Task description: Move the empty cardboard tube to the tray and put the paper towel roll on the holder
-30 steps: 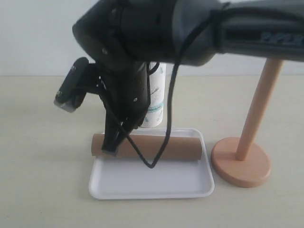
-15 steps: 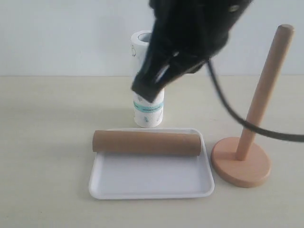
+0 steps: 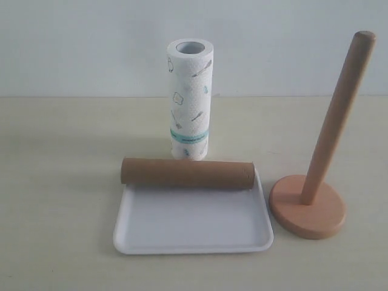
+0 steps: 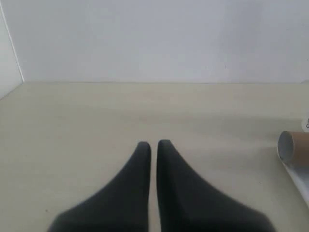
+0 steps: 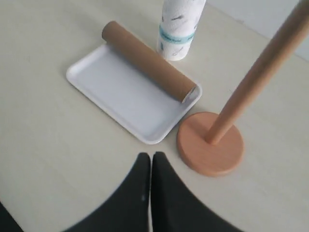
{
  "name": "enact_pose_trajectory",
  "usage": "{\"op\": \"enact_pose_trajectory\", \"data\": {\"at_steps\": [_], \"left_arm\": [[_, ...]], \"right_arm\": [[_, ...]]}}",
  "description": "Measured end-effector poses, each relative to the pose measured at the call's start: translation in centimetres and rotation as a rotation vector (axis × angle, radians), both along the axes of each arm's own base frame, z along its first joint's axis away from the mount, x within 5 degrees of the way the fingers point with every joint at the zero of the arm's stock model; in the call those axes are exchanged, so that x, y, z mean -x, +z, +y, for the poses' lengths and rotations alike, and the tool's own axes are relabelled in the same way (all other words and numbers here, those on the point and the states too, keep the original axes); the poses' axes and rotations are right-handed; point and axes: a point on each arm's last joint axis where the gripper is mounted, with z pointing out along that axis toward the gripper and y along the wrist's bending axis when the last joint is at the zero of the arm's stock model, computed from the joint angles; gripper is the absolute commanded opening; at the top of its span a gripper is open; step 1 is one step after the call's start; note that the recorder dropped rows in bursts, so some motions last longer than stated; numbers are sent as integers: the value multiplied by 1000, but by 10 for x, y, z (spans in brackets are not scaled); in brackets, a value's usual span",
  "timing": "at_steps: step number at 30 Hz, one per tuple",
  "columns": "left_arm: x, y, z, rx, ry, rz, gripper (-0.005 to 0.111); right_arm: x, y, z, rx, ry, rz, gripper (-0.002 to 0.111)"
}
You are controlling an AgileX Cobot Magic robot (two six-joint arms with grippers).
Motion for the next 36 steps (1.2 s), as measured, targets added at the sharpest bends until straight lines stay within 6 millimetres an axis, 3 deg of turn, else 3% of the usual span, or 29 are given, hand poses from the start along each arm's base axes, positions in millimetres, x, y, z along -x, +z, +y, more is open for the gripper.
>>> {"op": "enact_pose_trajectory", "data": {"at_steps": [3,6,14,22,25,30,33,35,36], "left_arm": [[0,0,0,0,0,0,4],[0,0,0,0,0,0,4],[0,0,0,0,0,0,4],[0,0,0,0,0,0,4],[0,0,0,0,0,0,4],[0,0,0,0,0,0,4],[0,0,0,0,0,0,4],[0,0,0,0,0,0,4],[0,0,0,0,0,0,4]], "right_arm": [[24,1,-37,-134,-9,-89,0],[39,0,-59,-228,-11,-151,0],[62,-9,-89,-339,-75,-242,0],[86,-9,-80,-288,-475,-313,0],[98,-10,-66,-249,-755,-353,0],[103,-6,-53,-286,-975,-412,0],[81,0,-45,-378,-919,-637,0],[58,-9,-40,-419,-830,-770,0],[42,-24,-38,-428,-780,-816,0]]}}
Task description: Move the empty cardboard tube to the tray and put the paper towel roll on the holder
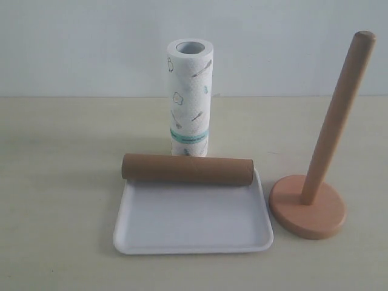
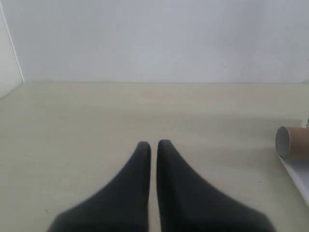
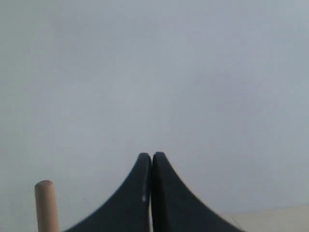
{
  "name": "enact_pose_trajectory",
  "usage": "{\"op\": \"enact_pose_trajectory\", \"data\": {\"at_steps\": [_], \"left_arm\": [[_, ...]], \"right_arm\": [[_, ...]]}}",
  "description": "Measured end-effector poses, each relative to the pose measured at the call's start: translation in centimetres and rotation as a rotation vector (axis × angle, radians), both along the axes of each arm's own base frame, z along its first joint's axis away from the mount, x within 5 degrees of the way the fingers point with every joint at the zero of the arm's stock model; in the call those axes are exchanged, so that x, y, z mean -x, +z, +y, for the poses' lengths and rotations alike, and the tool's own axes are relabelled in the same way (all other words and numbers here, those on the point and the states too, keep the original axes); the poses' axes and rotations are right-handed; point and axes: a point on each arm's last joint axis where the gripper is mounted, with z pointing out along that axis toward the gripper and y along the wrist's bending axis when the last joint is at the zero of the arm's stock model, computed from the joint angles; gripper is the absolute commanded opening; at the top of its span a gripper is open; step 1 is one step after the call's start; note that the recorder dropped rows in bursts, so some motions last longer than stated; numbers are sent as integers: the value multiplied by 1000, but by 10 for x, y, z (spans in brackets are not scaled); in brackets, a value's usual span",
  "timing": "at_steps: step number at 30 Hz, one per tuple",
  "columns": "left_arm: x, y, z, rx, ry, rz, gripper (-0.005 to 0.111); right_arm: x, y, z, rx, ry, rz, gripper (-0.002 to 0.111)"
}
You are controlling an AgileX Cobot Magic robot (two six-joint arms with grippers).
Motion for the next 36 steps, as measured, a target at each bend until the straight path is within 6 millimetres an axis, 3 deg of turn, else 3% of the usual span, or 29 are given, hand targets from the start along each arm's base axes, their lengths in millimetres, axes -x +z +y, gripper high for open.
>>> {"op": "enact_pose_trajectory", "data": {"at_steps": [1,4,9,36], "left_arm": [[0,0,0,0,0,0,4],[0,0,0,0,0,0,4],[0,0,0,0,0,0,4],[0,0,0,0,0,0,4]], "right_arm": [[-11,-15,1,13,19,-5,0],[-42,-84,3,26,51,122,0],[-50,-124,3,-16,62,232,0],[-49,-154,4,44,64,514,0]]}}
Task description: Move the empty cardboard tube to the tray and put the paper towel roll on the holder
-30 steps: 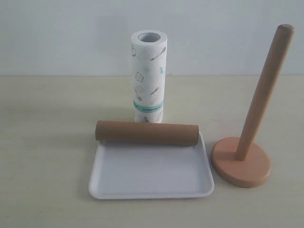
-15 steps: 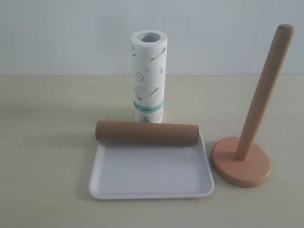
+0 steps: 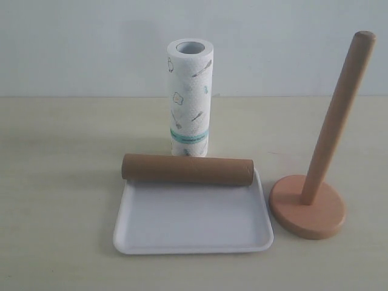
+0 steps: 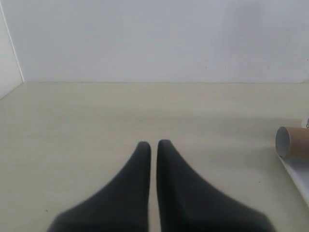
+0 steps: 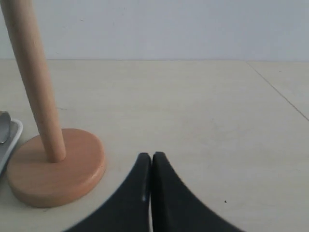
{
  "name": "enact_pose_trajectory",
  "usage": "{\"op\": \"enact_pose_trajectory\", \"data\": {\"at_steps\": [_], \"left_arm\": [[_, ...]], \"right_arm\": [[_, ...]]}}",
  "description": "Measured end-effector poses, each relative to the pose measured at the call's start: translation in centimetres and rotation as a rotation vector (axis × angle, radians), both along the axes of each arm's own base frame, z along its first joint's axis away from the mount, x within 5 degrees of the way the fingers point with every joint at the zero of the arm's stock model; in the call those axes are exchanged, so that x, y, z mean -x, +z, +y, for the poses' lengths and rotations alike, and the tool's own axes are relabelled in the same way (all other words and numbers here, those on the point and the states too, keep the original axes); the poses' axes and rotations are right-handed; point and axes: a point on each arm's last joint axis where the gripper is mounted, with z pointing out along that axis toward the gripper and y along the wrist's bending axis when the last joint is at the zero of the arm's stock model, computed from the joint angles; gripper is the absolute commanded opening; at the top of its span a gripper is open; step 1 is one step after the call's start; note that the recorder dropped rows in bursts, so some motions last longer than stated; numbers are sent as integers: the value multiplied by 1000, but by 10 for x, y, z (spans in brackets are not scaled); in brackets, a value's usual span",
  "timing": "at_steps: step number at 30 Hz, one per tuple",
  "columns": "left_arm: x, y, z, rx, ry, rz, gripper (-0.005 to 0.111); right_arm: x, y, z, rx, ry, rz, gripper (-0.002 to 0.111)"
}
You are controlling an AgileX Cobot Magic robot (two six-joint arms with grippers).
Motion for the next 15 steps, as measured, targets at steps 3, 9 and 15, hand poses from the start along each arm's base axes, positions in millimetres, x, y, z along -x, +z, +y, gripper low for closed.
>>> {"op": "enact_pose_trajectory", "data": {"at_steps": [3,9,15], "left_arm": [[0,0,0,0,0,0,4],[0,0,0,0,0,0,4],[0,0,0,0,0,0,4]], "right_arm": [[0,-2,1,-10,6,12,0],[0,-3,1,-15,7,21,0],[0,-4,1,-20,7,25,0]]}}
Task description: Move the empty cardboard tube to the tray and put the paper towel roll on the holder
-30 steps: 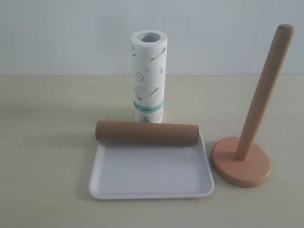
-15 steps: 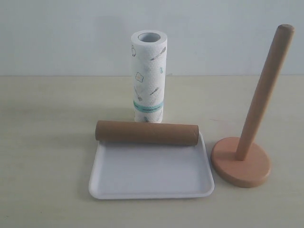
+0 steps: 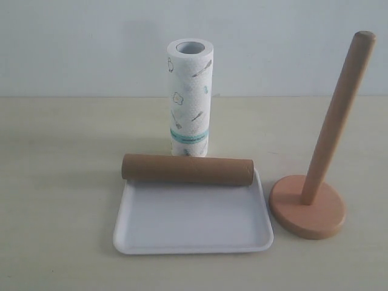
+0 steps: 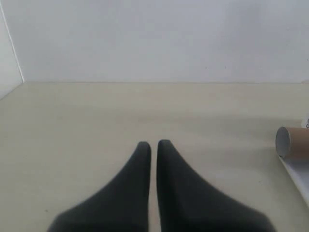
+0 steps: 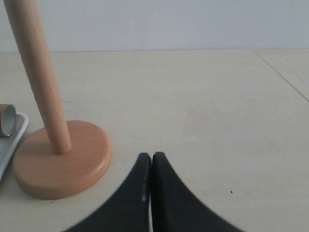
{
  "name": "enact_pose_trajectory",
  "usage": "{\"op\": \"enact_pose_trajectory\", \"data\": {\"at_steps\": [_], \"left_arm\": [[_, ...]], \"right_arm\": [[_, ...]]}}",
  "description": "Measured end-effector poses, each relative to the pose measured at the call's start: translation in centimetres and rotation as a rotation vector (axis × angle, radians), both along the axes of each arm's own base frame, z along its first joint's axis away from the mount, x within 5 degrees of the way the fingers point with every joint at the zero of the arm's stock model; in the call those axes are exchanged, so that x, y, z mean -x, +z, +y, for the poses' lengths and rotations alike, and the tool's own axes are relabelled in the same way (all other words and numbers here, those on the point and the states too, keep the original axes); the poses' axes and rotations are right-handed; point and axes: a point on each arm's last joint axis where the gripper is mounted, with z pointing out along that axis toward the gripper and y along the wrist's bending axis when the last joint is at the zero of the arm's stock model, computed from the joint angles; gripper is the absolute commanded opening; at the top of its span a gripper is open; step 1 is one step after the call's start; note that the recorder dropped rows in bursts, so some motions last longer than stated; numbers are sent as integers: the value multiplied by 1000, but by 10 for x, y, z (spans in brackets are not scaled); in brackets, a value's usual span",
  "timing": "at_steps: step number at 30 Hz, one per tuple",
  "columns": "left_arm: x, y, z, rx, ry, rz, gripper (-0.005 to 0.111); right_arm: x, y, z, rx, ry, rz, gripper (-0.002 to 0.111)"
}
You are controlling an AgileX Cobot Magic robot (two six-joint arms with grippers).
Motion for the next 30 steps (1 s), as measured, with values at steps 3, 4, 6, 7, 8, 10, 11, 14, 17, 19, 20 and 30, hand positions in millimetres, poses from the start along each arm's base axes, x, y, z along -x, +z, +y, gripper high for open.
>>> {"op": "enact_pose_trajectory", "data": {"at_steps": [3,4,6,7,8,10,11,14,17,19,20,30], "left_arm": [[0,0,0,0,0,0,4],[0,0,0,0,0,0,4],[0,0,0,0,0,0,4],[0,0,0,0,0,0,4],[0,0,0,0,0,0,4],[0,0,0,0,0,0,4],[0,0,0,0,0,0,4],[0,0,0,0,0,0,4],[0,0,0,0,0,0,4],[0,0,0,0,0,0,4],[0,0,0,0,0,0,4],[0,0,0,0,0,0,4]], "right_arm": [[0,0,0,0,0,0,0],[0,0,0,-2,0,0,0],[0,0,0,-2,0,0,0],[0,0,0,-2,0,0,0],[0,0,0,-2,0,0,0],[0,0,0,-4,-1,0,0],[0,0,0,-5,-1,0,0],[0,0,2,-5,27,0,0],[0,0,4,-5,67,4,0],[0,0,4,-5,72,4,0],[0,0,4,-5,69,4,0],[0,-1,4,-13,65,6,0]]}}
